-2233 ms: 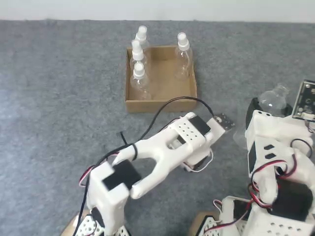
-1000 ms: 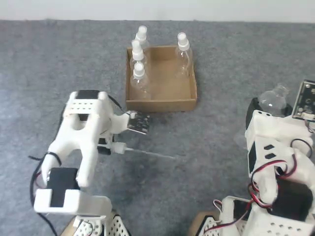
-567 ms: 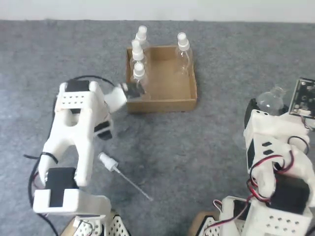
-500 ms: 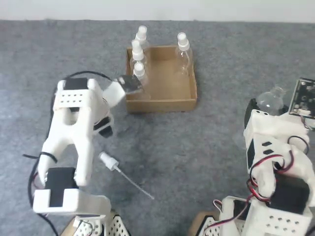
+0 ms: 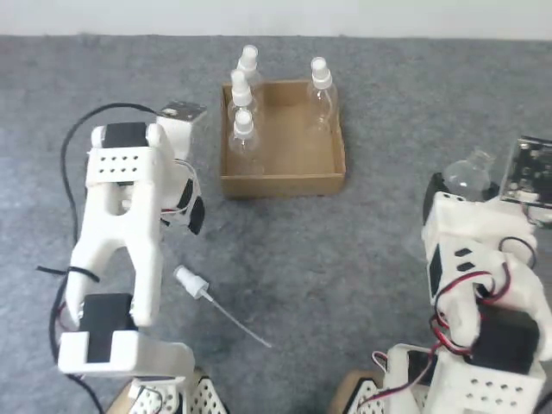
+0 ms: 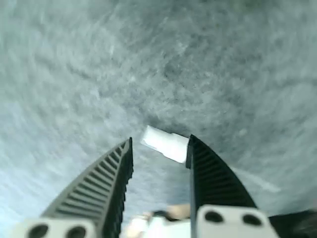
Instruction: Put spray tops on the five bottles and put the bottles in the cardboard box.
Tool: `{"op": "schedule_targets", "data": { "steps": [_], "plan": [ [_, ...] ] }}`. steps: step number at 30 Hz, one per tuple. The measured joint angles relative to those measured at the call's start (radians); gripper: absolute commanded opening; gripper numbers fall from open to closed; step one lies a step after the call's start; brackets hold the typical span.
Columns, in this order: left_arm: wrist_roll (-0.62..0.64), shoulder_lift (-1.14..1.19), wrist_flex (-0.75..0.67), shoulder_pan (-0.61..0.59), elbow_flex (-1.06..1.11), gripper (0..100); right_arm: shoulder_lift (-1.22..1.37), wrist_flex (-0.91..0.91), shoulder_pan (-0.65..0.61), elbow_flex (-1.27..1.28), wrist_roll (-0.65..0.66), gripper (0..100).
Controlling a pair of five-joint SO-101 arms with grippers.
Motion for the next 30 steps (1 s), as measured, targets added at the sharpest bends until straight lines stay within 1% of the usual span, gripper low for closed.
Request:
{"op": "schedule_targets", "data": {
  "steps": [4, 7, 9, 13, 16, 18, 21, 23, 25, 30],
  "plan": [
    [0.245, 0.0, 0.014, -0.035, 0.0, 6, 0.0, 0.0, -0.003, 0.0, 0.0, 5.8],
    [0.371, 0.0, 0.014, -0.066, 0.0, 1, 0.0, 0.0, -0.009, 0.0, 0.0, 5.8],
    [0.422, 0.0, 0.014, -0.095, 0.0, 1, 0.0, 0.0, -0.011, 0.0, 0.0, 5.8],
    [0.445, 0.0, 0.017, -0.127, 0.006, 1, 0.0, 0.0, -0.011, 0.0, 0.0, 5.8],
    [0.448, 0.0, 0.012, -0.124, 0.063, 2, 0.0, 0.0, -0.011, 0.0, 0.0, 5.8],
    [0.456, 0.0, -0.009, -0.127, 0.115, 6, 0.0, 0.0, -0.011, 0.005, 0.0, 5.8],
    [0.503, 0.0, -0.032, -0.133, 0.166, 15, 0.0, 0.0, -0.011, 0.028, 0.0, 5.8],
    [0.525, 0.0, -0.04, -0.132, 0.183, 20, 0.0, 0.0, -0.011, 0.029, 0.0, 5.8],
    [0.532, 0.0, -0.04, -0.13, 0.187, 21, 0.0, 0.0, -0.011, 0.029, 0.0, 5.8],
    [0.552, 0.0, -0.094, -0.12, 0.245, 21, 0.0, 0.0, -0.012, 0.031, 0.0, 5.8]
  ]
}}
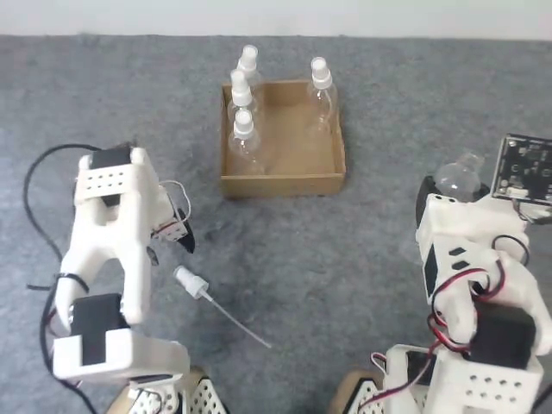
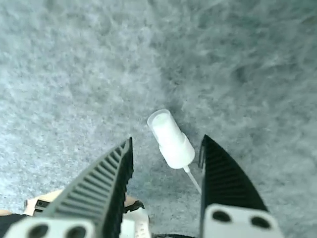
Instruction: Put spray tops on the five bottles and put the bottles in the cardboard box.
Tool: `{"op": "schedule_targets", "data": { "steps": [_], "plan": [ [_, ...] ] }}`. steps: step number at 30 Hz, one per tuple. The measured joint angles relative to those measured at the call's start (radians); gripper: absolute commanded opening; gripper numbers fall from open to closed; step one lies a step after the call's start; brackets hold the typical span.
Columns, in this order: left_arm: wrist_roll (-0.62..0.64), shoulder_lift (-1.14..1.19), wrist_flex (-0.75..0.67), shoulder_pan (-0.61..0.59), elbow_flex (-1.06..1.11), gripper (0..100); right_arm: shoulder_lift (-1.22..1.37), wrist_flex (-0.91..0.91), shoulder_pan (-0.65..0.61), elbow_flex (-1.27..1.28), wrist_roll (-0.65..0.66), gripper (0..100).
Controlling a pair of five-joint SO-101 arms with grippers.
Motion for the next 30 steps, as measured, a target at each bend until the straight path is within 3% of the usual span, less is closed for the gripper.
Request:
{"op": "schedule_targets", "data": {
  "steps": [8, 14, 24, 30],
  "plan": [
    [0.006, 0.0, -0.155, 0.003, 0.166, 21, 0.0, 0.0, 0.002, 0.0, 0.0, 5.8],
    [0.014, 0.0, -0.239, 0.092, 0.278, 21, 0.0, 0.0, 0.0, 0.0, 0.0, 5.8],
    [0.014, -0.014, -0.354, 0.124, 0.351, 21, 0.0, 0.0, 0.0, 0.0, 0.0, 5.8],
    [0.014, -0.02, -0.37, 0.132, 0.361, 7, 0.0, 0.0, 0.0, 0.0, 0.0, 5.8]
  ]
}}
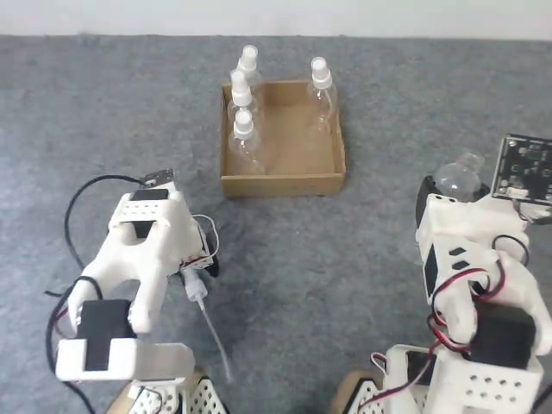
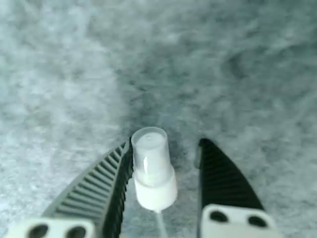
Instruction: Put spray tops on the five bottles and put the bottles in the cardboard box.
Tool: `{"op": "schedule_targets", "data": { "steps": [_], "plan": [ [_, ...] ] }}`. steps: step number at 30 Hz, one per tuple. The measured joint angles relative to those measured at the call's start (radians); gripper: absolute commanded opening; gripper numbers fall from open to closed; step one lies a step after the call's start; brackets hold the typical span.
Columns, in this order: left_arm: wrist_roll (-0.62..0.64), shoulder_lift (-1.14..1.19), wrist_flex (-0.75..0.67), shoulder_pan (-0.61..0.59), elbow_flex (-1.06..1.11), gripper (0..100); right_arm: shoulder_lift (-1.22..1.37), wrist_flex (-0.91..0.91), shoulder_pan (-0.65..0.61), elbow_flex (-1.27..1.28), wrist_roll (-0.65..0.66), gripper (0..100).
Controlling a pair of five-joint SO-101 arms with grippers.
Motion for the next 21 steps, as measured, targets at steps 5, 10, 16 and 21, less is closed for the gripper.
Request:
{"op": "schedule_targets", "data": {
  "steps": [5, 10, 16, 21],
  "plan": [
    [0.0, -0.012, -0.021, 0.005, 0.0, 1, 0.0, 0.0, 0.0, 0.0, 0.0, 5.8],
    [0.0, -0.012, -0.021, 0.003, 0.0, 1, 0.0, 0.0, 0.0, 0.0, 0.0, 5.8],
    [0.0, -0.011, -0.021, -0.003, -0.044, 1, 0.0, 0.0, 0.0, 0.0, 0.0, 5.8],
    [0.0, -0.011, 0.0, -0.003, -0.157, 1, 0.0, 0.0, -0.072, 0.0, 0.0, 5.8]
  ]
}}
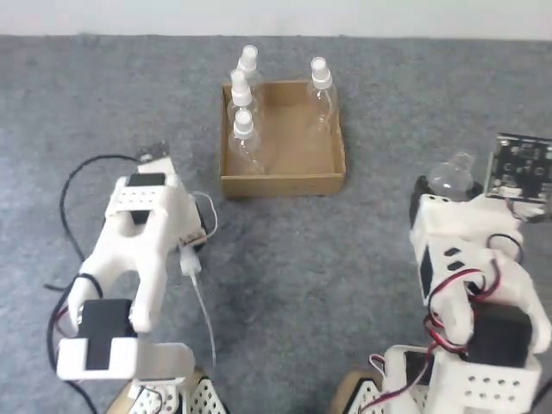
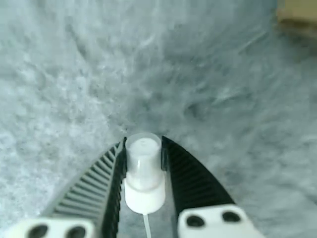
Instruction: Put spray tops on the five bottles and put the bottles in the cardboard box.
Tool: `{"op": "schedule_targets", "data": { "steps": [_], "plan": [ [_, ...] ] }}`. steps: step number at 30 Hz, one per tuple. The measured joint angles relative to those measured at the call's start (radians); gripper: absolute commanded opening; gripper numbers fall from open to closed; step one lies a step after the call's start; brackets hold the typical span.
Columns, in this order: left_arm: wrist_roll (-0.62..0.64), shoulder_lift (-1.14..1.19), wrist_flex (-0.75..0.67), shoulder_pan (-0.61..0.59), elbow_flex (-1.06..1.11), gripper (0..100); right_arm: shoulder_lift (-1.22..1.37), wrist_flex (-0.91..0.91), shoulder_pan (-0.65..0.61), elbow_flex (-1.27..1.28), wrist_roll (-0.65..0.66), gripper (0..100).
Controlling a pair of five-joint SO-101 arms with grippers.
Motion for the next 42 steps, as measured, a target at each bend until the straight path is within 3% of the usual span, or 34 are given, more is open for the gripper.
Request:
{"op": "schedule_targets", "data": {
  "steps": [9, 23, 38, 42],
  "plan": [
    [0.0, -0.034, 0.104, 0.0, -0.163, 1, -0.002, -0.1, -0.167, 0.129, 0.0, 5.5],
    [0.0, -0.434, 0.104, 0.0, -0.164, 1, 0.0, -0.377, -0.414, 0.362, 0.0, 5.5],
    [0.161, -0.736, -0.057, 0.0, -0.175, 1, 0.002, -0.806, -0.601, 0.647, 0.0, 5.5],
    [0.209, -0.809, -0.104, -0.002, -0.175, 1, 0.002, -0.884, -0.638, 0.704, 0.063, 5.5]
  ]
}}
